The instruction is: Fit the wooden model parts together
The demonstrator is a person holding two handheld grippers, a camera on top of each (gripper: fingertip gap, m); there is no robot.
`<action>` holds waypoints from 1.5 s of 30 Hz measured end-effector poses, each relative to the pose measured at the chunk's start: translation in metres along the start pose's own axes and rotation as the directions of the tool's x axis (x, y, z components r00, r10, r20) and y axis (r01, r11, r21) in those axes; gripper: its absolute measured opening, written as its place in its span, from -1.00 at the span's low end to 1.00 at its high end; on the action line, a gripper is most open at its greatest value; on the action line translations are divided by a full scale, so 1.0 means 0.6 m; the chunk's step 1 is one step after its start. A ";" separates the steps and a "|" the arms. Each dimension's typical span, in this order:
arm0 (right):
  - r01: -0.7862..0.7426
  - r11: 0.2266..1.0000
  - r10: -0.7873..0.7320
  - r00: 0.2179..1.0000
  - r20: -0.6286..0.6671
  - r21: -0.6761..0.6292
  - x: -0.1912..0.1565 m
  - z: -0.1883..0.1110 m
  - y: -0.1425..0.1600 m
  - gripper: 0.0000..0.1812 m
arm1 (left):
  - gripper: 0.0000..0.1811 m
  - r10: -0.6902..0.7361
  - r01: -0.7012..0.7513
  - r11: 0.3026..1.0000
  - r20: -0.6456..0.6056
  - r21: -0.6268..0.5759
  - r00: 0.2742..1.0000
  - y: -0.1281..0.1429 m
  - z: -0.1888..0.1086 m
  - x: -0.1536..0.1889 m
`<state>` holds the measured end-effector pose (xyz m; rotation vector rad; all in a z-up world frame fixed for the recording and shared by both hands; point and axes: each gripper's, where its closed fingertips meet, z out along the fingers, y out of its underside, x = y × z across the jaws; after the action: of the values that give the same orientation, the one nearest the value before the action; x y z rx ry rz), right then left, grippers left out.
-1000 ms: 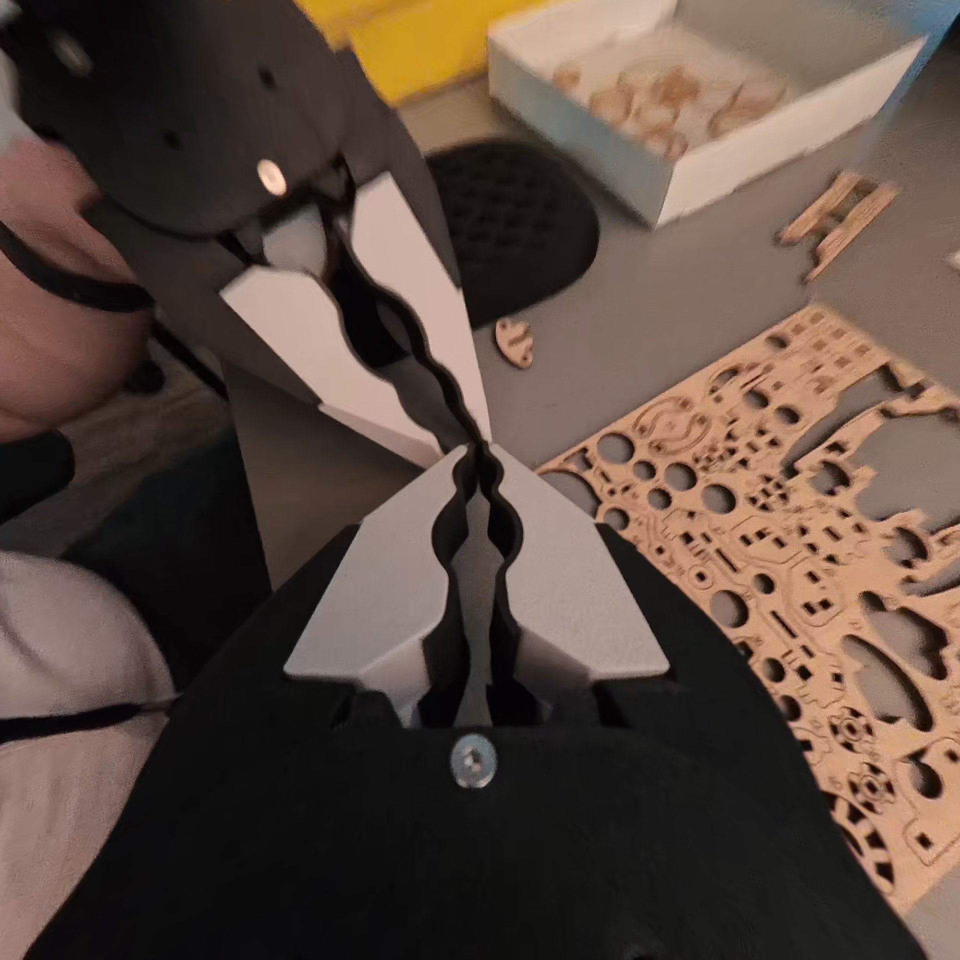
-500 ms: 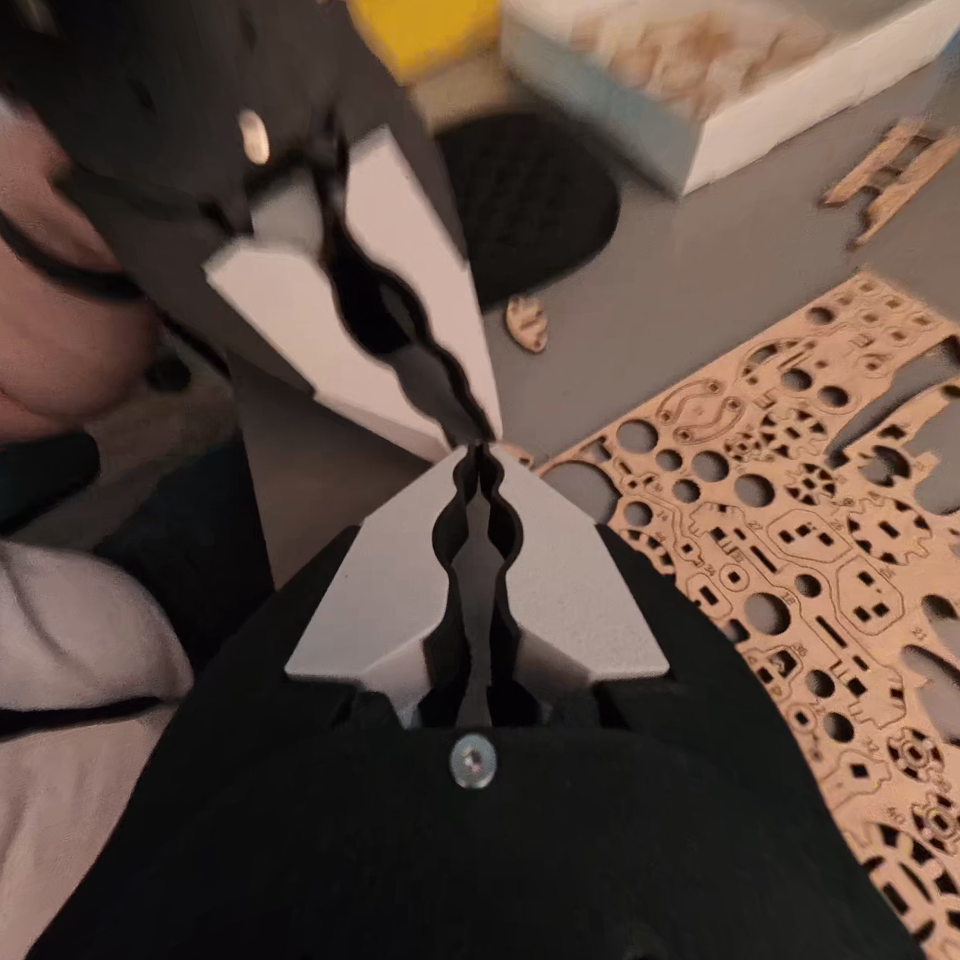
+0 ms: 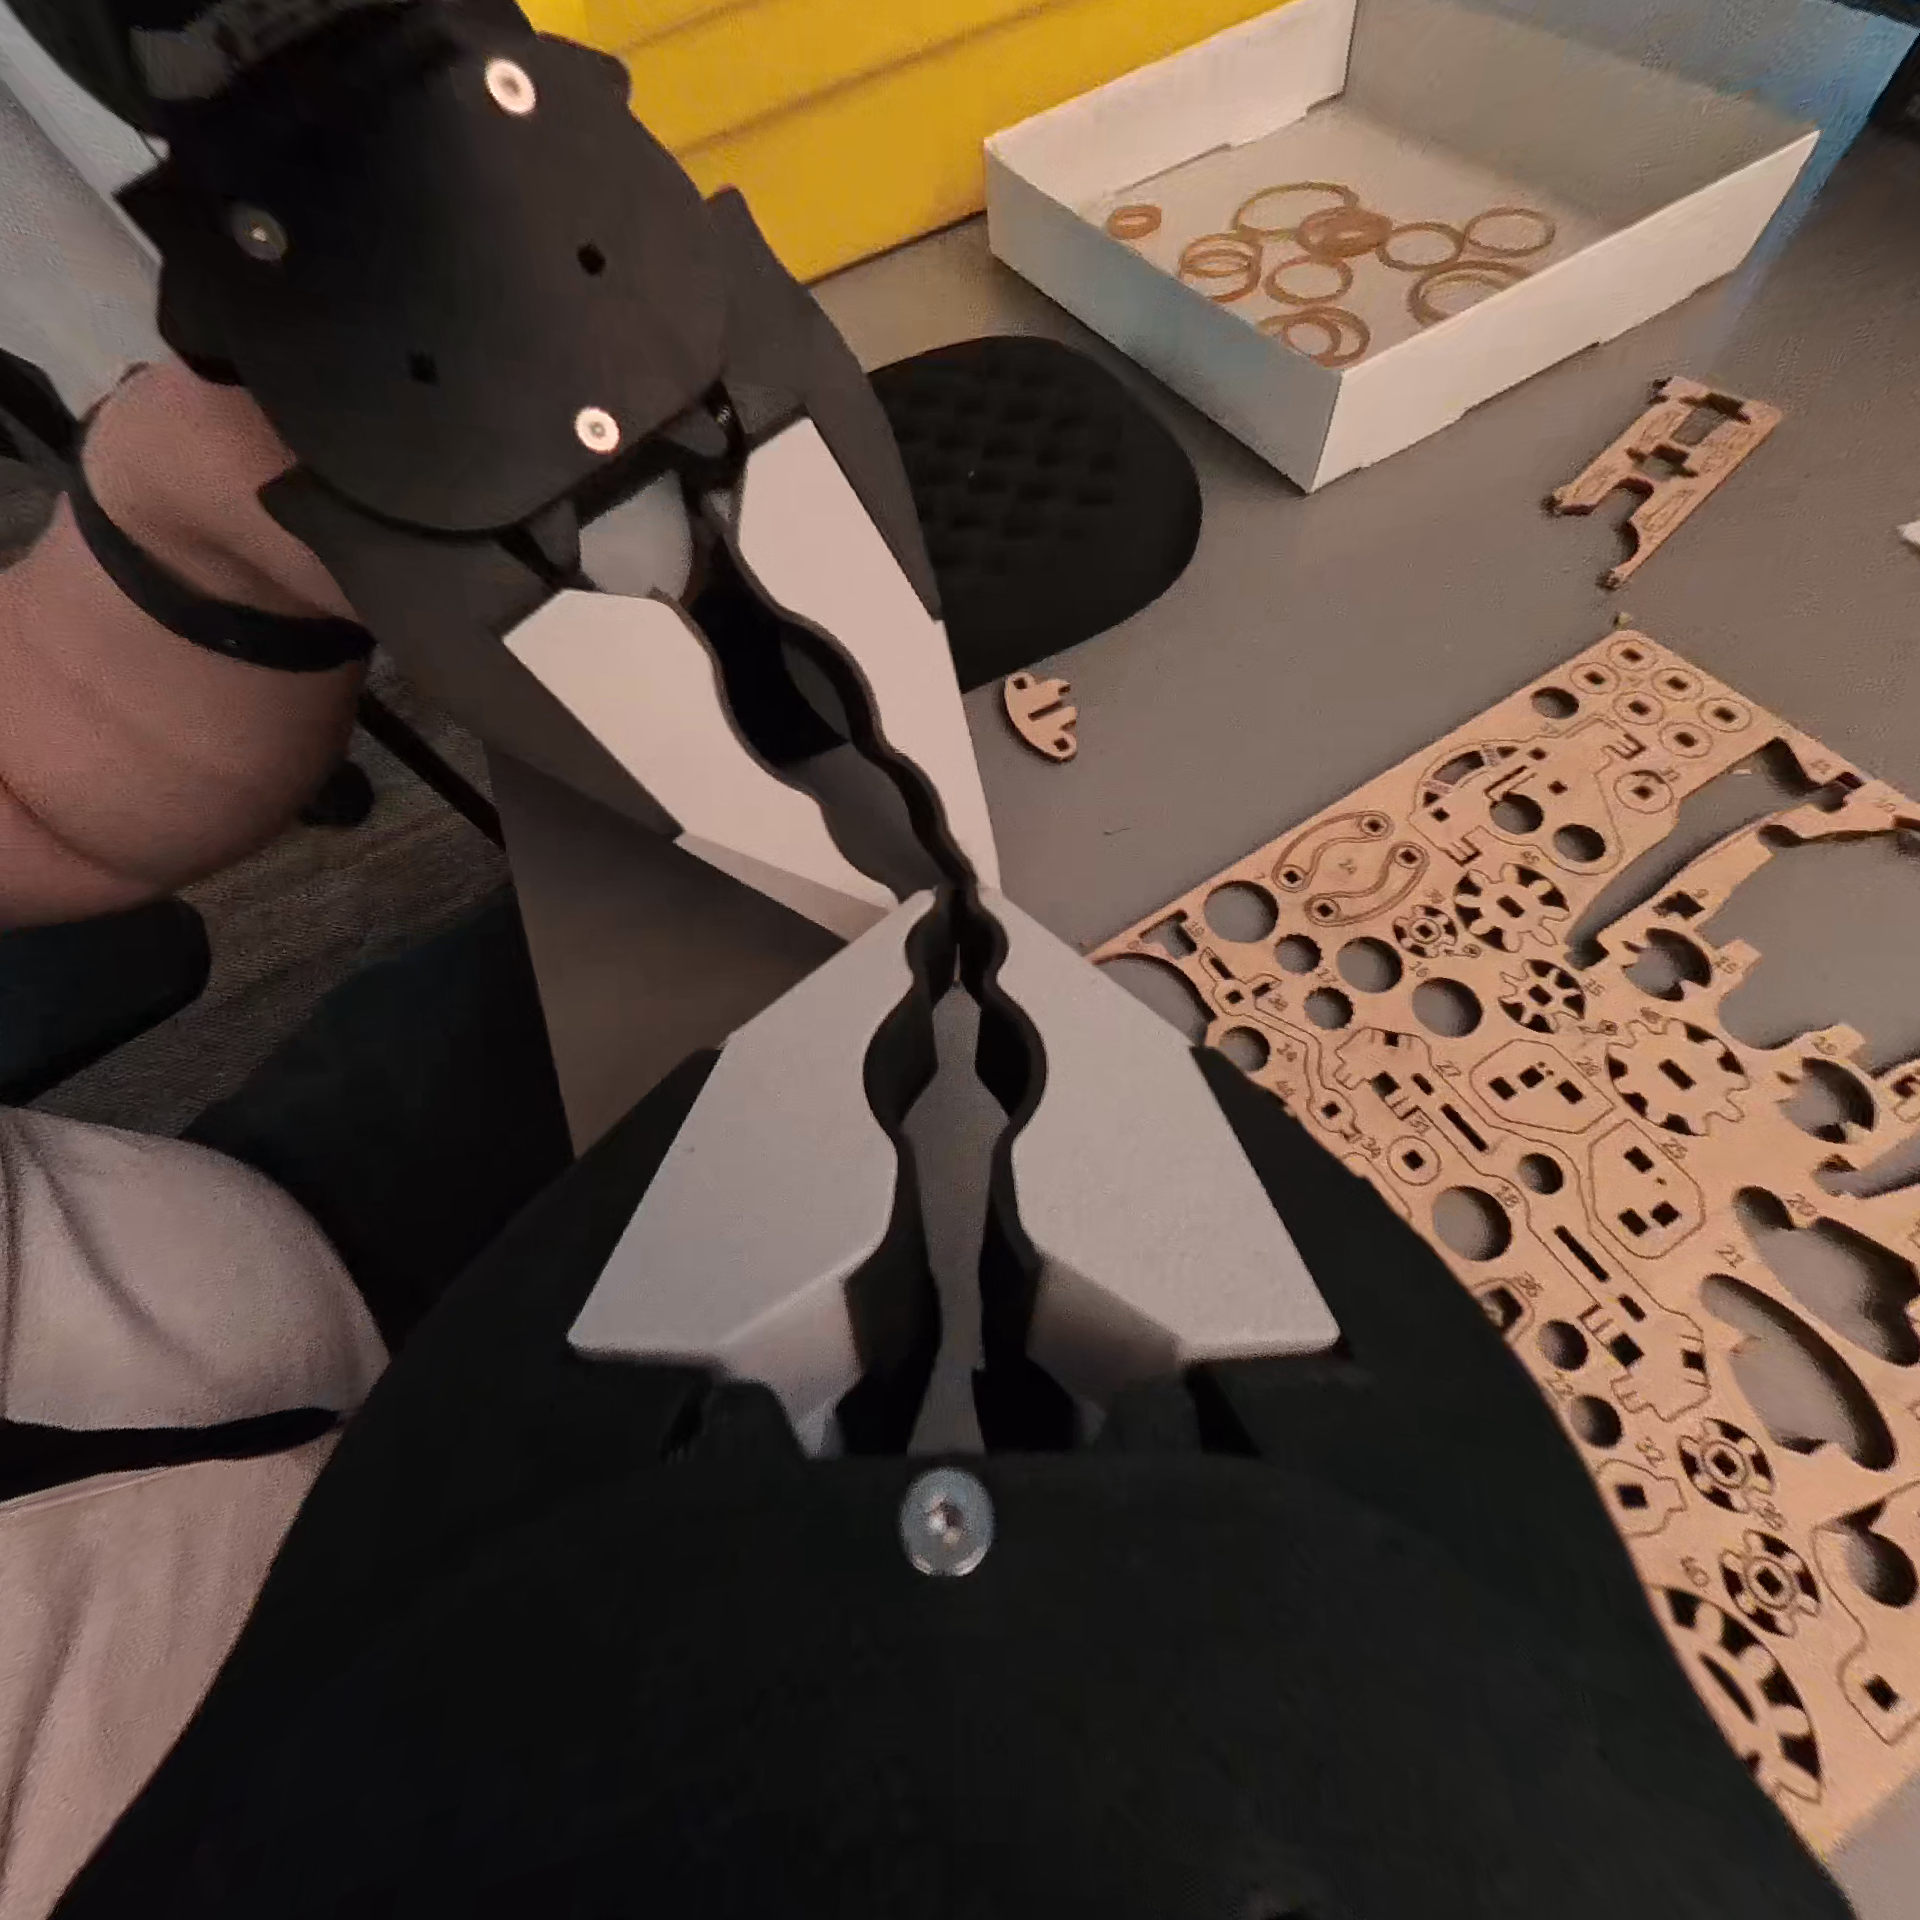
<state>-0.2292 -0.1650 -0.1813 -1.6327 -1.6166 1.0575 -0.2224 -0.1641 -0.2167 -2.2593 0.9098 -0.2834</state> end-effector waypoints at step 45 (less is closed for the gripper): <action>0.044 0.993 -0.037 0.997 0.068 -0.106 -0.008 0.025 0.041 -0.94 | -0.74 -0.010 0.010 1.000 -0.008 0.003 1.000 0.005 -0.018 0.005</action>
<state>-0.2294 -0.1735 -0.2092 -1.6426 -1.7702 1.0295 -0.2260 -0.1731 -0.2107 -2.2620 0.9023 -0.2985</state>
